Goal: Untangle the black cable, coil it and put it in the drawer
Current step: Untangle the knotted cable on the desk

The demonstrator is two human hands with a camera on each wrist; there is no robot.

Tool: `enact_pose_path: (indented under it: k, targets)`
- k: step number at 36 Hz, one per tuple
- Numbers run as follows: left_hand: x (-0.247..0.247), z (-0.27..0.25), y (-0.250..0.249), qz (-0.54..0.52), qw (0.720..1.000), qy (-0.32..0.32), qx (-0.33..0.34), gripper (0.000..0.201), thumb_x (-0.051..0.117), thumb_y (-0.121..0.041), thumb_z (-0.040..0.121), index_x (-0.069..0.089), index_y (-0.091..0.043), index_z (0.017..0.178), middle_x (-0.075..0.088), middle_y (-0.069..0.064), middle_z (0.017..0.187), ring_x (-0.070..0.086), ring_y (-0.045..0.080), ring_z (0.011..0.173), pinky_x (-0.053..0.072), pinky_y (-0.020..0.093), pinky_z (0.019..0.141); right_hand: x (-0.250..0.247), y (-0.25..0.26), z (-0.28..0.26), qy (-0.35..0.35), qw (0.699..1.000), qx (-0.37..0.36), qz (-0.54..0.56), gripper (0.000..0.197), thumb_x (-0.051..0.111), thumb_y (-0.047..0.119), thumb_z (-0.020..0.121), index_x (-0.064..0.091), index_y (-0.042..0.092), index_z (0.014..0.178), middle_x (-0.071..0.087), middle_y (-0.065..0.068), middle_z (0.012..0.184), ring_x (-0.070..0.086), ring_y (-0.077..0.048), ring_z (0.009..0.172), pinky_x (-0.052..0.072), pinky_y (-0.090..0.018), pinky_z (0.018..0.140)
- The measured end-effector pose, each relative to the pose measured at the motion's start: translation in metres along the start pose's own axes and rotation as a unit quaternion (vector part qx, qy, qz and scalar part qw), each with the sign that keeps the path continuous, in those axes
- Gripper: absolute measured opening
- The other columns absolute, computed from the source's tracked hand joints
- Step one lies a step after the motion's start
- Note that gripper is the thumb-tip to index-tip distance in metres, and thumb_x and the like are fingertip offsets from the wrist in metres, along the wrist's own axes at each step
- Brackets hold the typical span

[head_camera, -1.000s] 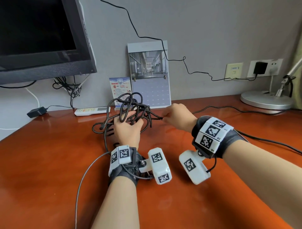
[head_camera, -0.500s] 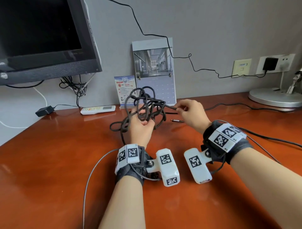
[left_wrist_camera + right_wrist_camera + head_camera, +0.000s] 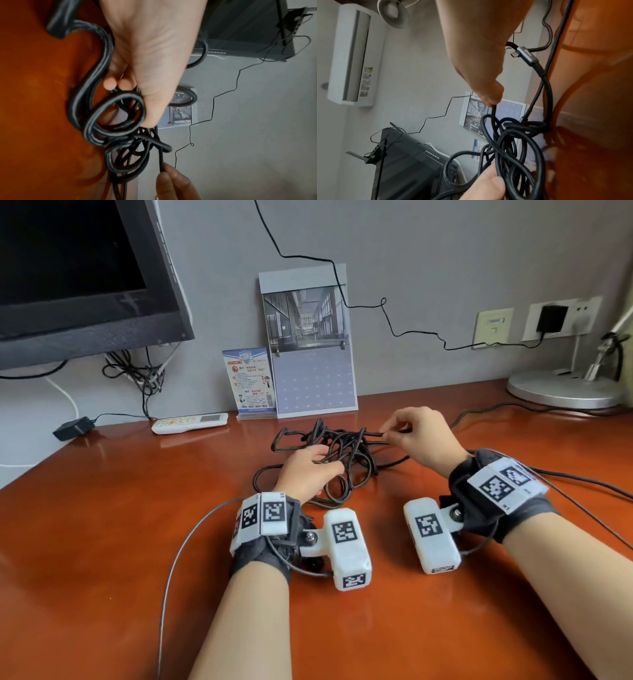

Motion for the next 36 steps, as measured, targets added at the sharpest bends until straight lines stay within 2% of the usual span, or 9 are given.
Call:
enact_pose_path:
  k: [5, 9, 13, 17, 21, 26, 28, 32, 36]
  targets:
    - [0.000, -0.003, -0.001, -0.004, 1.000, 0.013, 0.013, 0.051, 0.061, -0.016, 0.086, 0.051, -0.017, 0.137, 0.055, 0.000, 0.124, 0.054, 0.012, 0.060, 0.045, 0.014, 0.050, 0.000, 0.008, 0.004, -0.005, 0.994, -0.041, -0.102, 0.009, 0.062, 0.010, 0.085, 0.071, 0.010, 0.084, 0.062, 0.001, 0.088, 0.058, -0.023, 0.091, 0.041, -0.034, 0.087]
    - [0.000, -0.005, -0.001, -0.013, 1.000, 0.016, 0.018, 0.049, 0.062, -0.014, 0.086, 0.054, -0.016, 0.134, 0.058, -0.004, 0.113, 0.055, 0.017, 0.067, 0.044, 0.013, 0.049, 0.004, 0.013, 0.010, 0.009, 0.980, -0.061, -0.187, 0.016, 0.056, 0.016, 0.090, 0.072, 0.014, 0.095, 0.064, 0.003, 0.100, 0.044, -0.023, 0.101, 0.021, -0.033, 0.084]
    - [0.000, -0.005, -0.002, -0.025, 0.999, 0.011, 0.017, 0.047, 0.064, -0.011, 0.086, 0.056, -0.014, 0.131, 0.058, -0.007, 0.102, 0.053, 0.013, 0.061, 0.042, 0.010, 0.048, 0.007, 0.017, 0.016, 0.006, 0.976, -0.057, -0.209, 0.018, 0.056, 0.017, 0.090, 0.073, 0.020, 0.093, 0.065, 0.006, 0.098, 0.039, -0.021, 0.100, 0.018, -0.033, 0.086]
    - [0.000, -0.006, 0.000, -0.033, 0.999, 0.004, 0.013, 0.047, 0.064, -0.010, 0.085, 0.056, -0.012, 0.131, 0.056, -0.011, 0.093, 0.050, 0.003, 0.062, 0.040, 0.003, 0.049, 0.015, 0.015, 0.015, 0.024, 0.983, -0.022, -0.180, 0.018, 0.051, 0.015, 0.092, 0.068, 0.020, 0.096, 0.064, 0.003, 0.104, 0.042, -0.024, 0.106, 0.022, -0.036, 0.091]
    - [0.002, -0.006, -0.002, -0.036, 0.999, -0.009, 0.008, 0.047, 0.064, -0.011, 0.085, 0.056, -0.012, 0.131, 0.054, -0.003, 0.107, 0.053, 0.008, 0.062, 0.042, 0.008, 0.047, 0.017, 0.010, 0.007, 0.006, 0.998, 0.022, -0.064, 0.014, 0.052, 0.018, 0.093, 0.056, 0.014, 0.106, 0.055, -0.003, 0.111, 0.040, -0.027, 0.111, 0.024, -0.036, 0.097]
    - [0.002, -0.002, -0.001, -0.052, 0.996, -0.072, -0.009, 0.045, 0.063, -0.012, 0.085, 0.057, -0.011, 0.129, 0.060, 0.001, 0.109, 0.052, 0.010, 0.048, 0.042, 0.012, 0.042, 0.014, 0.023, 0.004, -0.021, 1.000, -0.021, 0.000, 0.006, 0.057, 0.017, 0.089, 0.051, 0.016, 0.089, 0.039, -0.002, 0.102, 0.031, -0.022, 0.104, 0.027, -0.029, 0.096]
    - [0.001, -0.002, 0.001, -0.064, 0.992, -0.101, -0.025, 0.046, 0.063, -0.012, 0.084, 0.057, -0.010, 0.130, 0.063, 0.004, 0.115, 0.057, 0.012, 0.055, 0.047, 0.014, 0.048, 0.016, 0.030, 0.002, -0.027, 0.998, -0.044, -0.042, 0.006, 0.058, 0.020, 0.088, 0.060, 0.015, 0.089, 0.044, -0.003, 0.100, 0.035, -0.026, 0.106, 0.026, -0.030, 0.097]
    - [-0.002, -0.005, 0.001, -0.075, 0.987, -0.134, -0.051, 0.048, 0.066, -0.014, 0.081, 0.058, -0.008, 0.128, 0.063, 0.009, 0.123, 0.064, 0.031, 0.102, 0.052, 0.041, 0.091, 0.024, 0.044, -0.002, 0.047, 0.994, -0.037, -0.091, 0.024, 0.057, 0.038, 0.089, 0.070, 0.018, 0.096, 0.064, -0.002, 0.097, 0.053, -0.022, 0.099, 0.042, -0.034, 0.085]
    - [0.000, -0.004, 0.000, -0.066, 0.986, -0.142, -0.052, 0.048, 0.067, -0.015, 0.079, 0.060, -0.009, 0.126, 0.063, 0.008, 0.121, 0.064, 0.033, 0.103, 0.051, 0.044, 0.092, 0.039, 0.048, -0.009, 0.165, 0.984, 0.025, -0.068, 0.022, 0.064, 0.040, 0.084, 0.072, 0.021, 0.089, 0.070, 0.001, 0.083, 0.064, -0.017, 0.079, 0.046, -0.027, 0.066]
Point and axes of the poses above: each hand's wrist, its own z-axis towards the middle knuckle, its own x-axis out of the palm, y = z × x, the point moved 2 cm from there along z, towards the middle knuckle
